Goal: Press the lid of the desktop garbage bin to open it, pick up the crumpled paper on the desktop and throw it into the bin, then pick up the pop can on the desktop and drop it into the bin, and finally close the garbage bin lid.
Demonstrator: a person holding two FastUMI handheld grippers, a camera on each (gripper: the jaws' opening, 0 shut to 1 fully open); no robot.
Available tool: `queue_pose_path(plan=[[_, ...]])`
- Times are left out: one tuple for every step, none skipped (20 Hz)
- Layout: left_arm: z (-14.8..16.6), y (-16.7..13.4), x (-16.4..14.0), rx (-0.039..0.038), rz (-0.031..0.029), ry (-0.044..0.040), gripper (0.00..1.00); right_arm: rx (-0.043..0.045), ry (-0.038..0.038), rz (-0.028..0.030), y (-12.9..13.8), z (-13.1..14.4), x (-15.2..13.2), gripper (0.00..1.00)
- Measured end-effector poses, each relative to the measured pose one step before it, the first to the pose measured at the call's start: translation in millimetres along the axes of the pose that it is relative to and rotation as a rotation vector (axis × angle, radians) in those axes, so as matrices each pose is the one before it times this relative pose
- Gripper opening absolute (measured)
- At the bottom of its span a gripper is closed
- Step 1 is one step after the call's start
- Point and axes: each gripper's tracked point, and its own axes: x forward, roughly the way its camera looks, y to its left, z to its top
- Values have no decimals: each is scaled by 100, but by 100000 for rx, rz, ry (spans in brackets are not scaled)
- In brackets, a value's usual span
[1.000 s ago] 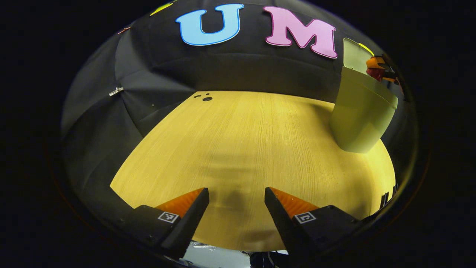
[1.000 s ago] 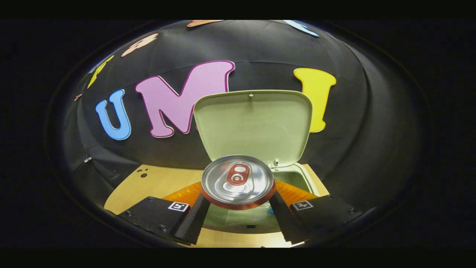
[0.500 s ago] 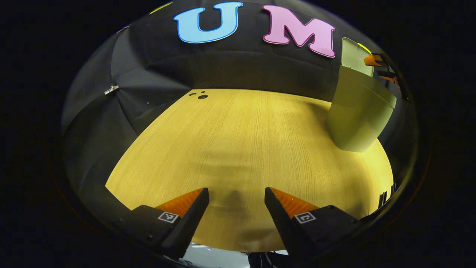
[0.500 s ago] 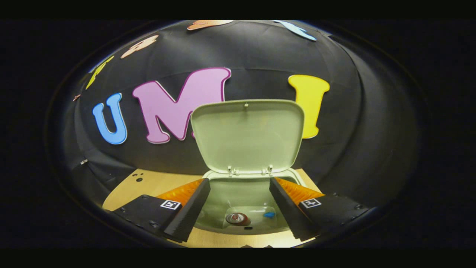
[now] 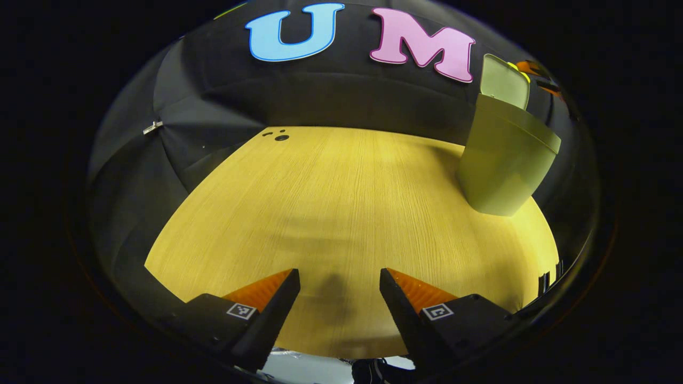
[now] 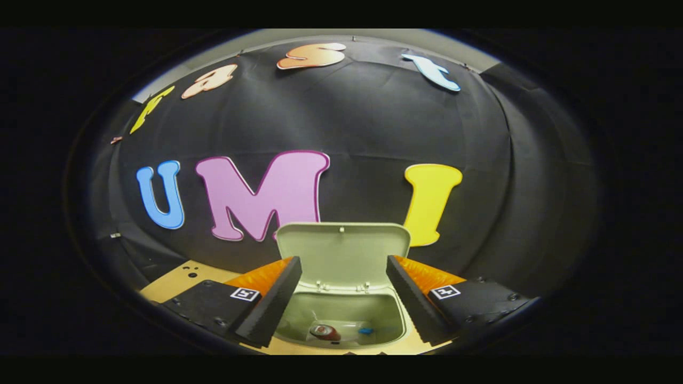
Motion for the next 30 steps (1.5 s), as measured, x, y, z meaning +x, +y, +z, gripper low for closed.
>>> queue_pose_path(plan=[[-23, -75, -180, 288, 58, -416, 97, 531, -1417, 409, 254, 981, 313, 100], [-40, -29, -127, -69, -89, -326, 97, -127, -1531, 332, 162, 962, 449, 100], [-164, 25, -228, -321, 118, -151, 97, -899, -1154, 469, 222, 761, 509, 99], [-137, 55, -131, -585, 394, 142, 97, -1166, -918, 481, 234, 566, 275, 100], [-308, 129, -180, -865, 562, 264, 97, -1192, -606, 749, 237, 423, 523, 100], [-199, 96, -231, -1306, 654, 393, 97, -1704, -287, 680, 117, 295, 602, 99], [-205, 18, -273, -1629, 376, 192, 97, -1947, 65, 85, -86, 277, 801, 99], [-11, 123, -346, -1620, 392, -178, 97, -1413, 129, -18, -183, 305, 602, 99], [-76, 185, -276, -1296, 752, -184, 97, -472, -141, 480, -8, 430, 758, 97], [-82, 224, -247, -974, 962, -114, 97, 173, -365, 972, 95, 450, 878, 96], [-225, 271, -189, -787, 1035, -14, 97, 441, -134, 582, -24, 246, 673, 97], [-178, 227, -84, -696, 1157, 274, 97, 1032, -226, 168, -228, 250, 825, 97], [-198, 345, -109, -609, 1821, 308, 97, 1509, 267, -434, -349, 33, 666, 97], [-325, 291, -19, -291, 1877, 868, 97, 2080, 765, -529, -177, -73, 700, 97], [-317, -24, -183, -489, 696, 479, 97, 1763, 1300, -359, -171, -301, 646, 97], [-113, -61, -93, -691, 187, 99, 97, 925, 1457, -264, -220, -603, 543, 97], [-222, -131, -52, -559, 186, 103, 97, 171, 1704, -445, -148, -487, 602, 97], [-92, -46, -51, -367, 369, 155, 97, -391, 1533, 314, 18, -535, 608, 97], [-172, -77, -56, -208, 300, 36, 96, 194, 2148, 482, 162, -771, 444, 97], [14, -97, 106, -100, 283, 74, 96, 802, 2858, 428, 173, -786, 317, 97], [-126, -112, 64, -105, 170, 232, 97, 813, 2915, 521, 150, -836, 238, 97], [-78, -182, 31, -39, 15, 218, 97, 1464, 580, 1006, 205, -192, -7, 99], [1, -82, 44, 12, -170, -51, 97, -21, -452, -1129, -206, 30, 22, 98], [83, -37, 18, 177, -75, -129, 97, -355, 330, -267, -186, 82, -123, 97], [6, 12, 49, 170, -140, -103, 97, -878, 763, 792, 102, -224, -259, 97], [97, -55, 170, 104, -366, -31, 97, -585, -67, 307, 94, -103, -493, 98], [-2, -122, 160, 13, -598, 46, 97, -279, 53, -55, 42, -159, -379, 98], [89, -189, 233, -518, -1127, 269, 97, 319, 1132, 345, 53, -225, -504, 98], [40, -343, 229, -1100, -2049, 330, 97, 1220, 813, -16, 30, -278, -545, 95], [205, -358, 167, -742, -1710, -46, 97, 1307, 624, -55, 47, -285, -474, 98]])
